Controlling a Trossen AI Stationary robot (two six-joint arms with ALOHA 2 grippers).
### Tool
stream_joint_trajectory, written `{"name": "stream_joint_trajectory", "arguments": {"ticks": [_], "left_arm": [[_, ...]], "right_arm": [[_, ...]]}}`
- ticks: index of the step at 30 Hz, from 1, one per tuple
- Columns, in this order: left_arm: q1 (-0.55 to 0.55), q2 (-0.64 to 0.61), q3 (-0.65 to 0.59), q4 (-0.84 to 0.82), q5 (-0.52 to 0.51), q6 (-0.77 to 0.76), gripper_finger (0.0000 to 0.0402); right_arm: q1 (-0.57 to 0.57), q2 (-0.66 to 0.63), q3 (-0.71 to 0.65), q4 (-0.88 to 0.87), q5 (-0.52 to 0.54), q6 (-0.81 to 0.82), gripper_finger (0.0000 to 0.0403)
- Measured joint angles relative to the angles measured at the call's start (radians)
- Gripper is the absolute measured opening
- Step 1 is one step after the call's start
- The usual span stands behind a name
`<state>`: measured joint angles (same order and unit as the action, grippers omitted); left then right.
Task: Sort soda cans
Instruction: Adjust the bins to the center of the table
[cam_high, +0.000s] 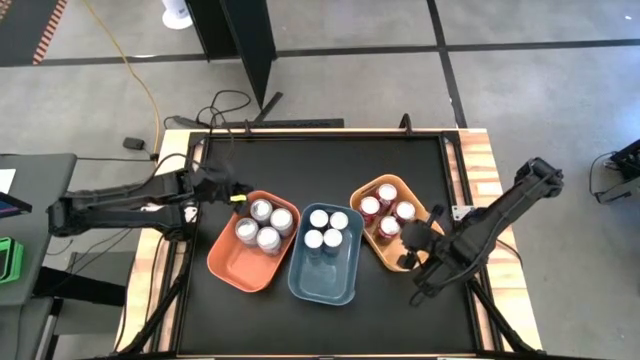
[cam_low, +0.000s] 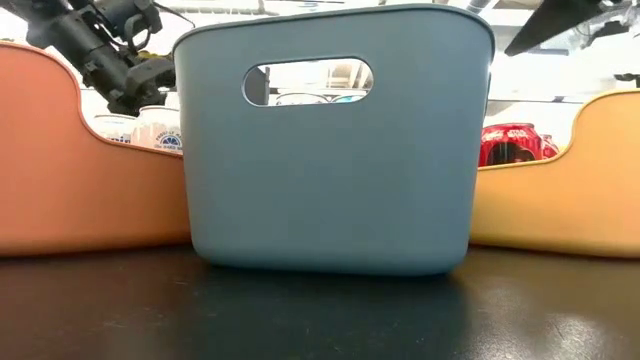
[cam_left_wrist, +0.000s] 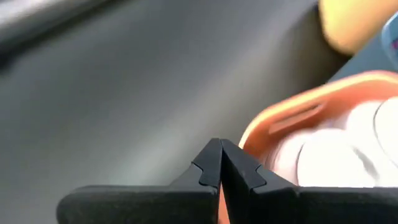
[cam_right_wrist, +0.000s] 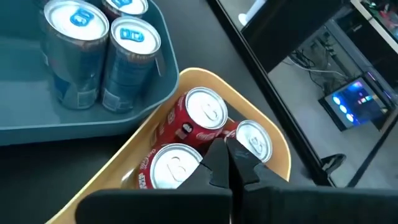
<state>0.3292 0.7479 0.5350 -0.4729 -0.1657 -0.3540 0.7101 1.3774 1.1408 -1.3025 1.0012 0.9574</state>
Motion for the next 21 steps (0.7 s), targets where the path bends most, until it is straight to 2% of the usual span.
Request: {"name": "stream_joint_trajectory", "arguments": {"ticks": [6,10,12,17,21], "left_arm": [[-0.060,0.000,0.045,-0.278,-0.044,-0.166,0.0000],[-0.104,0.000,0.062,-0.412,-0.065,-0.274,0.0000],[-0.124,0.000,0.063,-0.467,-0.036,-0.330,0.0000],[-0.194,0.000,0.063,-0.584,0.045,-0.450,0.0000],[-0.269,0.000,0.053,-0.578,0.137,-0.502,0.0000]], "right_arm": [[0.004,-0.081,0.000,-0.065,0.004,-0.004,0.0000],[-0.005,-0.140,0.000,-0.226,0.017,0.135,0.0000],[-0.022,-0.167,-0.003,-0.270,-0.007,0.207,0.0000],[-0.082,-0.257,-0.068,-0.270,-0.126,0.228,0.0000],[-0.103,-0.282,-0.151,-0.265,-0.201,0.296,0.0000]]}}
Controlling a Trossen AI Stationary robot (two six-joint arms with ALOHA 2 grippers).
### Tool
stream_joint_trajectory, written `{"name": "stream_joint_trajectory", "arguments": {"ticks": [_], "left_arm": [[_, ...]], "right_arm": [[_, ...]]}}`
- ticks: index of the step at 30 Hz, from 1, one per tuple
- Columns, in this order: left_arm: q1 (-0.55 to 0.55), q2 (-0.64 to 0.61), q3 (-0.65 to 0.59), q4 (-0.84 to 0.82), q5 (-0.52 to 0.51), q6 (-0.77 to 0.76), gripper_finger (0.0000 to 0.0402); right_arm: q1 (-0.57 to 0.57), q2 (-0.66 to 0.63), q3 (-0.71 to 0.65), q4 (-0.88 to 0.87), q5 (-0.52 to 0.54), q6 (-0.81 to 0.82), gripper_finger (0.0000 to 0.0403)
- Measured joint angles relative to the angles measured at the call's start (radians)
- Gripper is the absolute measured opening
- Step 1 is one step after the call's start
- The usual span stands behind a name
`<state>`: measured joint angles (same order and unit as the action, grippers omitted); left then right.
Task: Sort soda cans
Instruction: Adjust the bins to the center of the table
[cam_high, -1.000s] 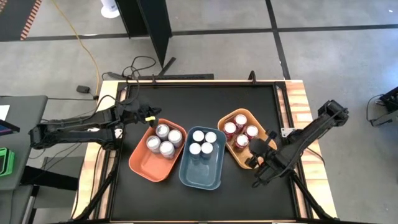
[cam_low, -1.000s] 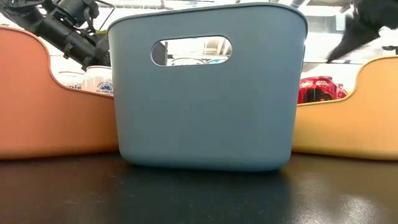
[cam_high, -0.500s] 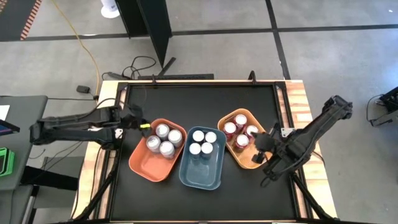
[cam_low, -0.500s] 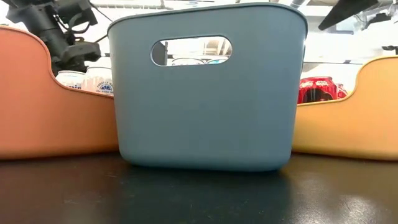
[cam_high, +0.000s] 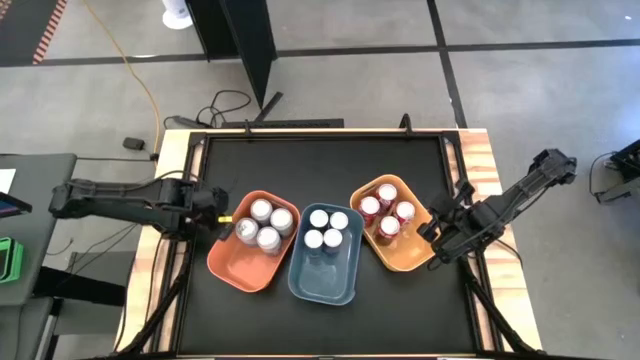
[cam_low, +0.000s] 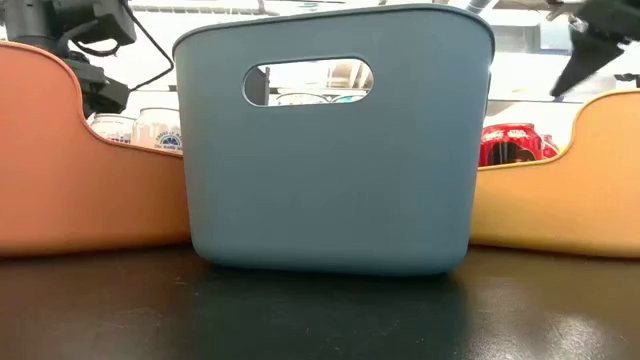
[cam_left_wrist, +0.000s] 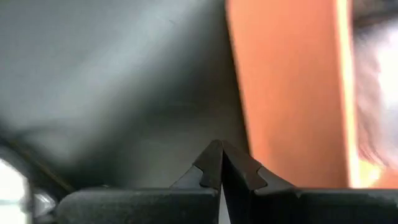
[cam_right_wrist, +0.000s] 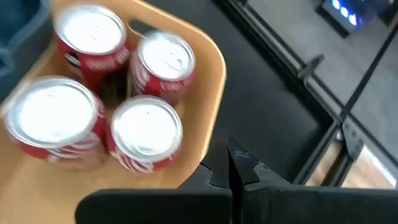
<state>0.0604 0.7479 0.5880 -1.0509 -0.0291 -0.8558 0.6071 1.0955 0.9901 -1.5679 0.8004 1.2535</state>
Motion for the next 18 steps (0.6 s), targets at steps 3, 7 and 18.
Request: {"name": "stream_joint_trajectory", "arguments": {"ticks": [3,7,18], "left_arm": [[-0.057,0.005,-0.014,0.021,0.066,-0.048,0.0000],[-0.134,0.011,-0.062,0.080,0.130,-0.133,0.0000],[-0.318,0.026,-0.147,0.324,0.162,-0.307,0.0000]], "right_arm": [[0.005,-0.021,-0.055,-0.003,-0.044,0.079,0.0000],[0.025,-0.040,-0.131,-0.002,-0.101,0.215,0.0000],[0.080,-0.041,-0.227,0.085,-0.282,0.419,0.0000]]}}
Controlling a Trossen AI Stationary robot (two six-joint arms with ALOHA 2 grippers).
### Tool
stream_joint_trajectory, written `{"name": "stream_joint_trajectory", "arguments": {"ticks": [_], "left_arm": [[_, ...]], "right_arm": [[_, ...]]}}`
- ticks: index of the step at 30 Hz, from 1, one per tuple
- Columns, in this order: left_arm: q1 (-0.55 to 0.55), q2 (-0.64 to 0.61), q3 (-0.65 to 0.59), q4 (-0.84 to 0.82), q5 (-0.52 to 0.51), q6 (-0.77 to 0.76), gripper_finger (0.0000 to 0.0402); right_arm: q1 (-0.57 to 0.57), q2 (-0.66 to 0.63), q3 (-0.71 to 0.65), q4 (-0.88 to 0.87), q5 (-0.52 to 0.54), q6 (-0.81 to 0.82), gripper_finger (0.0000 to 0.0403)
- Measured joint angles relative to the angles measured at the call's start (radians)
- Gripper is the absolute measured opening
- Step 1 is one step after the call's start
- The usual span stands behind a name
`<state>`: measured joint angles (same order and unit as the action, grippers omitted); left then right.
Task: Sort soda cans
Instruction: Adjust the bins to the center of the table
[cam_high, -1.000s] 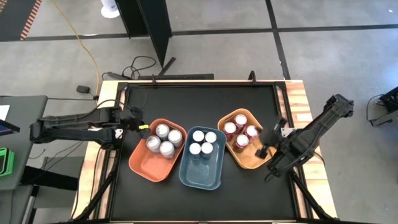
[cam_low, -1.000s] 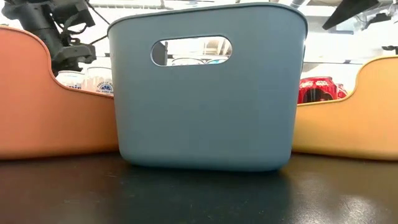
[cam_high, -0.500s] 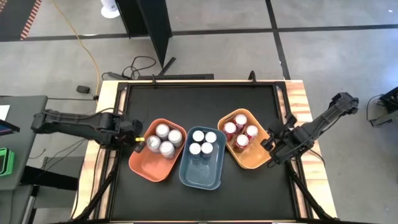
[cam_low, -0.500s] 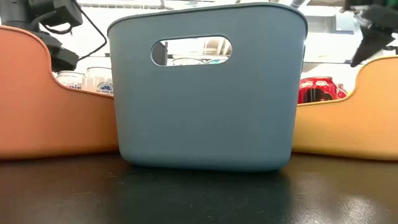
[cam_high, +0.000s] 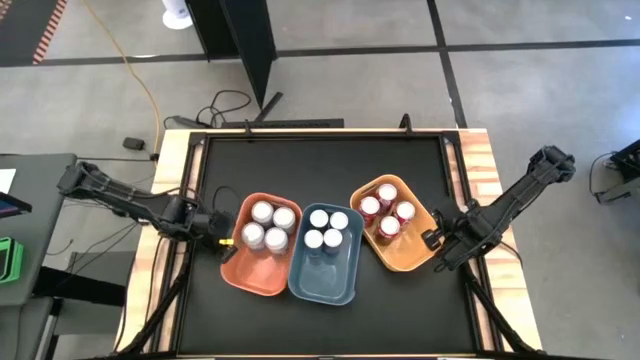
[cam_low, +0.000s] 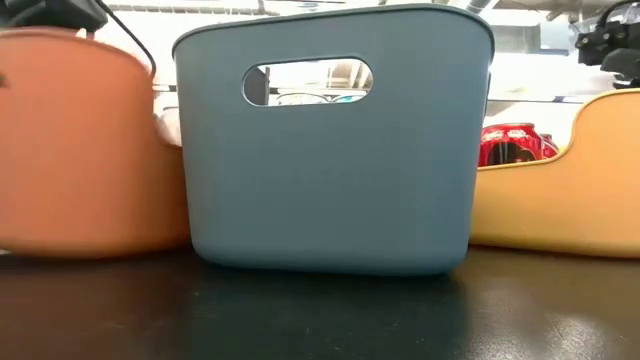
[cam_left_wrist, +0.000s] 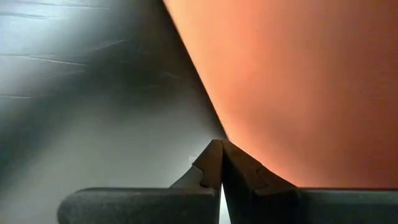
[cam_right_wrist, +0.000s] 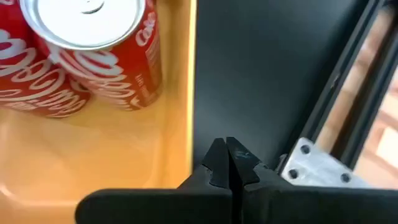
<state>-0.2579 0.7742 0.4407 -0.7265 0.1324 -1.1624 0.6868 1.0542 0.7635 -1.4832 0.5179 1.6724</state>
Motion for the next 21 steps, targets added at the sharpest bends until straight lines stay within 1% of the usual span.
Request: {"name": "stream_joint_trajectory", "arguments": {"ticks": [4,8,16,21], "left_arm": [[-0.055,0.026,-0.006,0.049,-0.006,-0.036,0.0000],[-0.089,0.065,-0.005,0.097,-0.013,-0.051,0.0000],[-0.106,0.133,-0.004,0.220,-0.018,-0.025,0.0000],[-0.106,0.147,-0.004,0.243,-0.025,-0.010,0.0000]], "right_arm": [[0.002,0.001,0.000,0.017,-0.044,0.039,0.0000],[0.001,0.005,0.000,0.068,-0.060,0.019,0.0000],[0.001,0.006,0.001,0.263,-0.103,-0.084,0.0000],[0.001,0.007,0.000,0.369,-0.109,-0.153,0.0000]]}}
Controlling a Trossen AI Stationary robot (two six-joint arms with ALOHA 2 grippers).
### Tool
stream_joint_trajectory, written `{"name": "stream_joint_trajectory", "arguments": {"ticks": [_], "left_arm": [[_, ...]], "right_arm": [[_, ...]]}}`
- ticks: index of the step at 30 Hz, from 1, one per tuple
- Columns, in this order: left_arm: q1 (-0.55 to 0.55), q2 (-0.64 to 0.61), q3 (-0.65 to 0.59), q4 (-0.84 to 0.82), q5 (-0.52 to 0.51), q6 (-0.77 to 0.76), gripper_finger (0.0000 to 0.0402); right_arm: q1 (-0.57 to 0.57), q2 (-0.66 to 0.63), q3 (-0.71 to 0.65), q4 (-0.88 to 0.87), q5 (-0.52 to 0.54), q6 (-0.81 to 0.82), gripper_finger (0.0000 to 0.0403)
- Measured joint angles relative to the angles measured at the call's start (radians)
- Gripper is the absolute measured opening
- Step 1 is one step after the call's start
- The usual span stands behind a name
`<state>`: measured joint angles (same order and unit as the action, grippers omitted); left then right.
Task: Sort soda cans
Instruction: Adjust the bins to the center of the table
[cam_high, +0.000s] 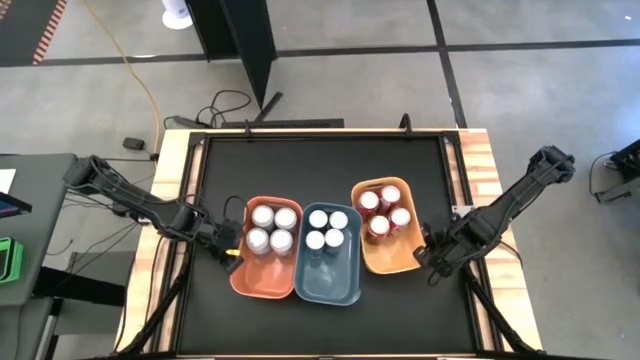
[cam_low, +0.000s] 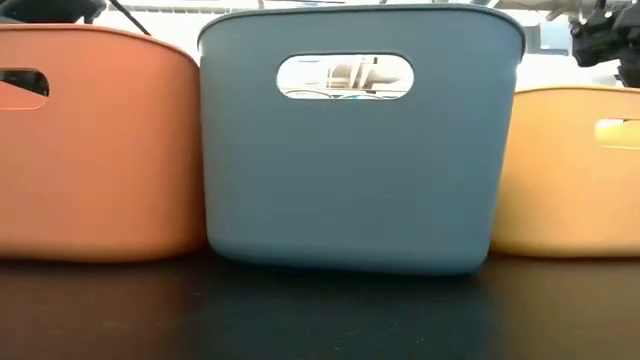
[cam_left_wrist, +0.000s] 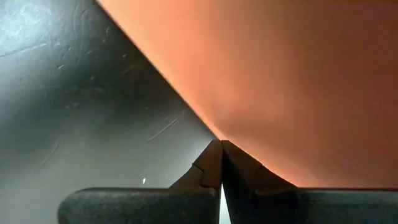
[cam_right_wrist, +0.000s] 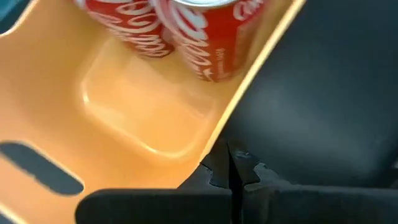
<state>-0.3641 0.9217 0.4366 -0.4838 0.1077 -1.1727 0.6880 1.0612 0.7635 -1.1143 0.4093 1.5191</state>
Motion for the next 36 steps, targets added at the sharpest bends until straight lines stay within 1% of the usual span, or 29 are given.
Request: {"name": "stream_joint_trajectory", "arguments": {"ticks": [8,14,17,22,26,29,32,34,36], "left_arm": [[0.000,0.005,0.000,0.044,-0.037,0.038,0.0000],[0.000,0.004,0.000,0.045,-0.043,0.024,0.0000],[0.000,0.003,0.002,0.001,-0.063,-0.025,0.0000],[-0.008,0.001,0.005,-0.126,-0.110,-0.096,0.0000],[-0.007,-0.001,0.005,-0.156,-0.122,-0.114,0.0000],[-0.008,-0.001,0.014,-0.188,-0.127,-0.122,0.0000],[-0.007,0.001,0.026,-0.205,-0.139,-0.122,0.0000],[-0.007,0.001,0.031,-0.200,-0.140,-0.119,0.0000],[-0.007,0.001,0.034,-0.202,-0.143,-0.119,0.0000]], "right_arm": [[0.000,0.021,0.000,0.125,-0.002,-0.124,0.0000],[0.001,0.031,0.000,0.121,-0.001,-0.132,0.0000],[0.012,0.031,0.000,0.095,0.010,-0.132,0.0000],[0.039,0.032,0.016,-0.021,0.095,-0.088,0.0000],[0.046,0.032,0.048,-0.111,0.174,-0.063,0.0000],[0.045,0.032,0.071,-0.133,0.249,-0.085,0.0000],[0.046,0.032,0.094,-0.089,0.333,-0.187,0.0000],[0.051,0.032,0.102,0.022,0.372,-0.334,0.0000],[0.052,0.033,0.104,0.184,0.376,-0.526,0.0000]]}}
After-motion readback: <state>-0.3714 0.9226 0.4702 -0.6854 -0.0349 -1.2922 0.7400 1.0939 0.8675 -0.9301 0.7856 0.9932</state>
